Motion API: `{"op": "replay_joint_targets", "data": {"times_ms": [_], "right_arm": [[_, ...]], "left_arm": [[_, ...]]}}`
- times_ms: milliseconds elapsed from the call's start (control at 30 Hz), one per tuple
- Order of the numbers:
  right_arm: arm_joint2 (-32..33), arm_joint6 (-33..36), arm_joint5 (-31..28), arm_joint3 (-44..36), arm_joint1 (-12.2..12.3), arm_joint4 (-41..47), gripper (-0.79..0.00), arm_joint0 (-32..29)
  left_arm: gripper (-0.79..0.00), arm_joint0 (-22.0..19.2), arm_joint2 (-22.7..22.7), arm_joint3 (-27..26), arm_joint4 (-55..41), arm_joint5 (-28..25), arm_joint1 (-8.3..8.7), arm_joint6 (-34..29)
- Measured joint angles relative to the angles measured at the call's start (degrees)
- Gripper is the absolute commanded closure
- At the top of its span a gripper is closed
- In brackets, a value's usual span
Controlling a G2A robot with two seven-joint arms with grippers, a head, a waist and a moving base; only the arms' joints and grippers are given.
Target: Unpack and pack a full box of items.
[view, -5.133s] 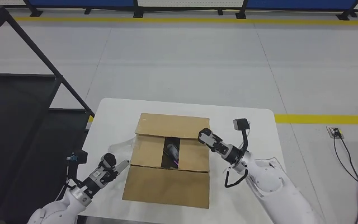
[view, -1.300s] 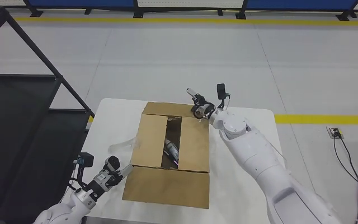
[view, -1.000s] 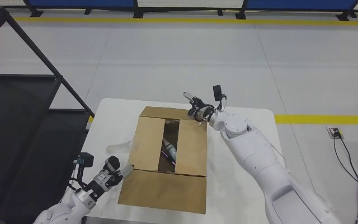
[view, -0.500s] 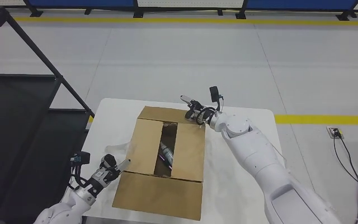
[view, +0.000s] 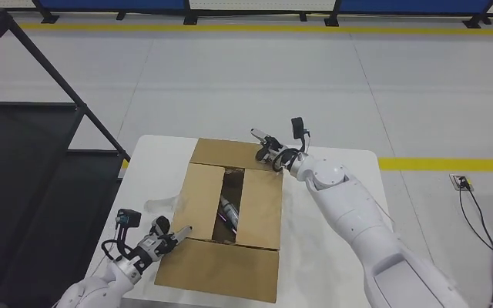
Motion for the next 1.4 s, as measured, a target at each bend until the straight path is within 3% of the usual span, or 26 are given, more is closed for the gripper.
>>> {"op": "replay_joint_targets", "data": {"times_ms": [433, 600, 733, 1067, 1400], "right_arm": [[2.08, -2.35, -5.9, -2.94, 0.7, -1.83, -0.785, -1.16], [2.51, 4.36, -7.61, -6.13, 0.92, -1.54, -0.785, -2.14], [1.25, 9.08, -5.43, -8.35, 0.89, -4.75, -0.785, -2.19], [-3.81, 13.04, 2.95, -12.92, -0.37, -14.82, -0.785, -2.49], [-4.56, 16.78, 3.17, -11.87, -2.0, -13.12, -0.785, -3.12]], "left_arm": [[-0.785, 0.05, 1.29, -0.95, 0.63, -2.72, 0.26, -1.34], [-0.785, 0.16, 1.47, -1.17, 0.79, -3.06, 0.33, -1.13], [-0.785, 0.22, 0.89, -0.81, 0.43, -1.92, 0.28, 1.21], [-0.785, 0.65, -1.78, -0.08, -1.0, -0.13, 0.32, 5.06], [-0.785, 1.65, -2.04, -0.96, -1.26, -0.21, 0.34, 5.63]]}}
